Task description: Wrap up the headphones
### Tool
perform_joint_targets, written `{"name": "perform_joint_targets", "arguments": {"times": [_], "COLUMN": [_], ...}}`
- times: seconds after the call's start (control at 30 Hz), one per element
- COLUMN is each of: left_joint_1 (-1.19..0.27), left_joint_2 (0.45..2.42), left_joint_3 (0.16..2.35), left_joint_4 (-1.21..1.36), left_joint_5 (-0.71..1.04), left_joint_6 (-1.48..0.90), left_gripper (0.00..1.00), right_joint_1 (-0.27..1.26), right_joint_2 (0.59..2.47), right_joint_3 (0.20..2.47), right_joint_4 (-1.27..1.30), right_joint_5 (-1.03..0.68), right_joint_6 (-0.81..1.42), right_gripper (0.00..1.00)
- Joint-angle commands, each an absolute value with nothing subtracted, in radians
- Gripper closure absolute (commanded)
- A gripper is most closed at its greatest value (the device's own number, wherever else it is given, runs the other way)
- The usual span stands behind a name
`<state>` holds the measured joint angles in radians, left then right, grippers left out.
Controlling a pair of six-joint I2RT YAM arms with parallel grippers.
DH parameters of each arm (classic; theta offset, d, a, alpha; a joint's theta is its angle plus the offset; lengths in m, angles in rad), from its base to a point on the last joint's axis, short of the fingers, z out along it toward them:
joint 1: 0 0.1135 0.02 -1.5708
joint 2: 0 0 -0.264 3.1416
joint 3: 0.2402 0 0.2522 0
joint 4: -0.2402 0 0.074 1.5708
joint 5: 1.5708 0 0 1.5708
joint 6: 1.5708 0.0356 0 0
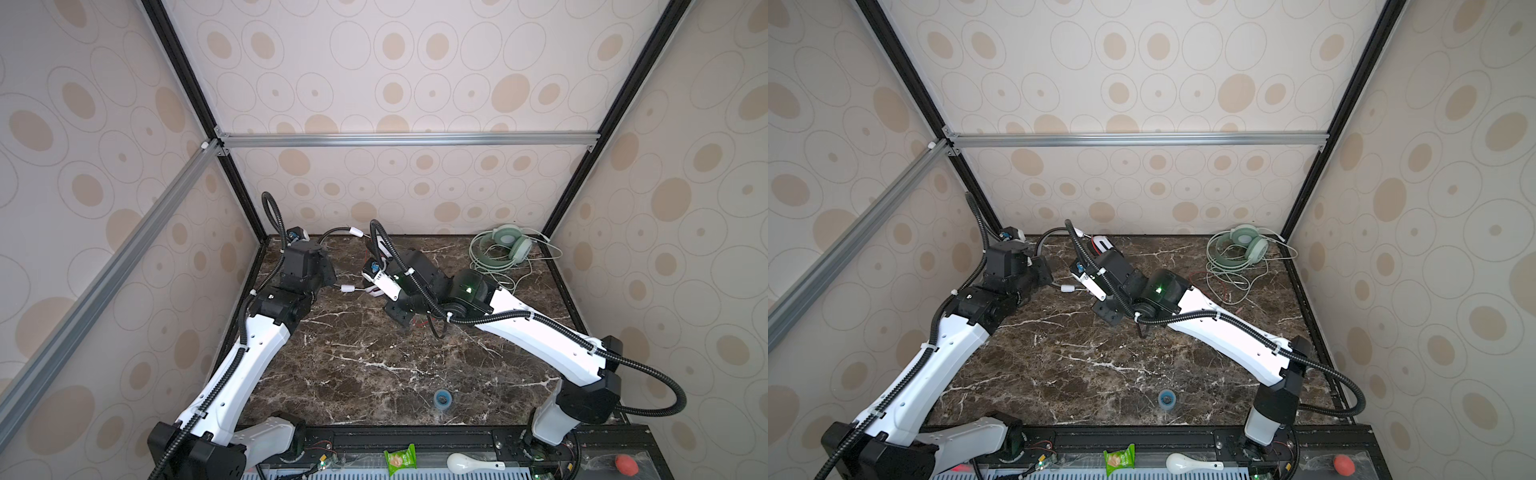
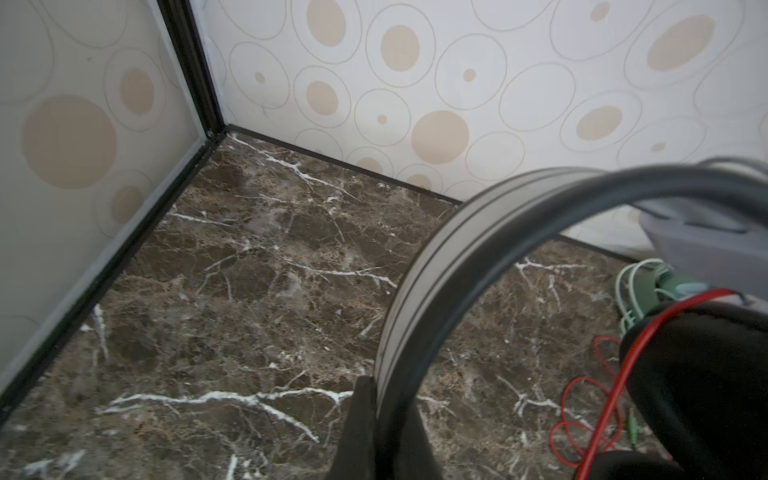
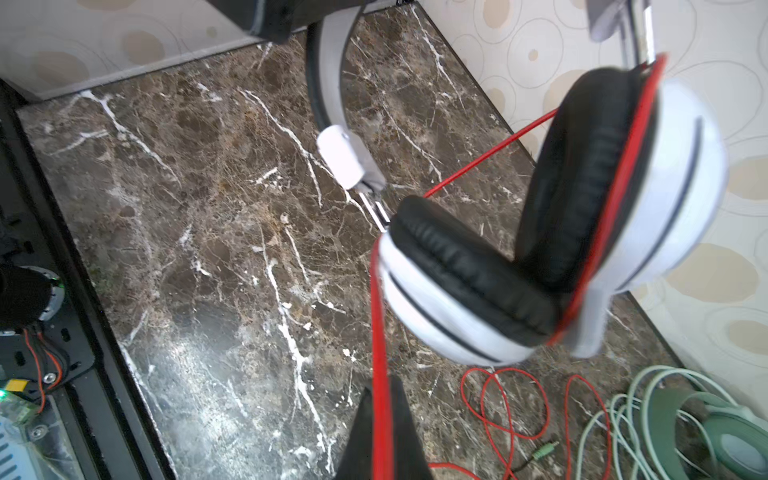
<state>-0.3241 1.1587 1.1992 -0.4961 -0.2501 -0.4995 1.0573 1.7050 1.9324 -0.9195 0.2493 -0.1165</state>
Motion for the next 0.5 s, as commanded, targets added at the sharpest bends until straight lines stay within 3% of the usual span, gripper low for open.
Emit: {"name": "perform_joint_targets", "arguments": {"times": [0.0, 0.3, 0.47], "left_joint_1": [-0.33, -0.33, -0.33], "left_joint_2": [1.121, 1.11, 1.101], "left_joint_3": [1.215, 1.202, 1.19], "left_joint_4": [-0.486, -0.52, -0.533], "left_joint_5": [-0.272, -0.184, -0.118], "left_joint_6": [-0.339, -0.204, -0.132], "left_gripper": [1.0, 1.0, 1.0], "right_joint_1": [1.058, 1.058, 1.047], "right_joint_2": [1.769, 1.84, 1.851], "right_joint_3": [2.062, 2.207, 2.248], "right_joint_4": [-1.063, -1.111, -1.134], "right_joint_5": [0.34, 0.383, 0.491], "right_joint_6": [-0.18, -0.201, -0.176], "right_gripper": [1.0, 1.0, 1.0]}}
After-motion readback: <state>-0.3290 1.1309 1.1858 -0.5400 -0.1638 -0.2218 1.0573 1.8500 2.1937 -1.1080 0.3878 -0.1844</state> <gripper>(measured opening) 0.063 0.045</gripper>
